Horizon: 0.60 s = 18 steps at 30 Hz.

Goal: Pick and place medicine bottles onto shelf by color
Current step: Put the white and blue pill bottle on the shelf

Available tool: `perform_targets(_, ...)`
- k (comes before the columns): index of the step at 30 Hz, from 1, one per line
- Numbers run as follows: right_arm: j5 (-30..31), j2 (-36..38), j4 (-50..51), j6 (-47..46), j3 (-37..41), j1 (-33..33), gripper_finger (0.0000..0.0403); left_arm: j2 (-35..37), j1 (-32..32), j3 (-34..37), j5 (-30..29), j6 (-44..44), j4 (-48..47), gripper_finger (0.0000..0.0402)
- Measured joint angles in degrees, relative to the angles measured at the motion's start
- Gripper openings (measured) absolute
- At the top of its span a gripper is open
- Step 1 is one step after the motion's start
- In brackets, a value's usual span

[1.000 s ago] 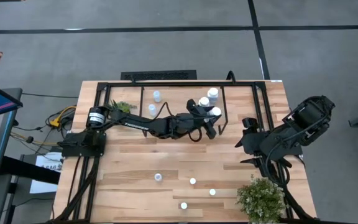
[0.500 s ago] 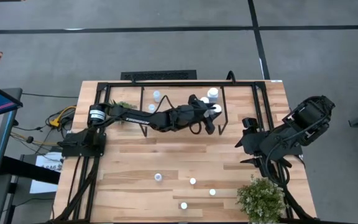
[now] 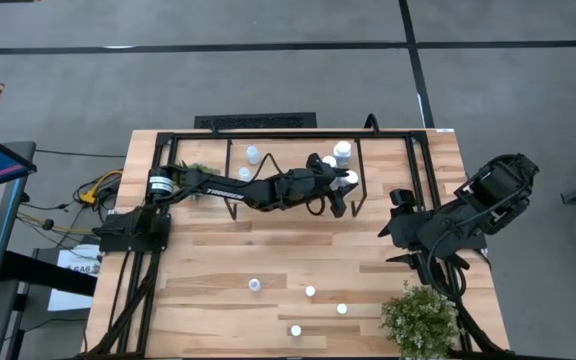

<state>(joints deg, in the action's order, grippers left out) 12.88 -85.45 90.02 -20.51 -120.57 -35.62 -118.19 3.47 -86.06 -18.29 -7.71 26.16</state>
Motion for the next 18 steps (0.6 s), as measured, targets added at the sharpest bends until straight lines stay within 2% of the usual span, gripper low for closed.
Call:
perform_targets(8,0.00,0.00,0.00,0.00,0.00,0.00,0.0272,-0.17,0.26,0.02,0.05,-0.05,-1.56,0.0207)
perform_targets(18,0.00,0.00,-0.01,-0.01,0.00,0.00,0.0272,-0.17,0.51,0.02,-0.49,0.84,-1.48,0.0256)
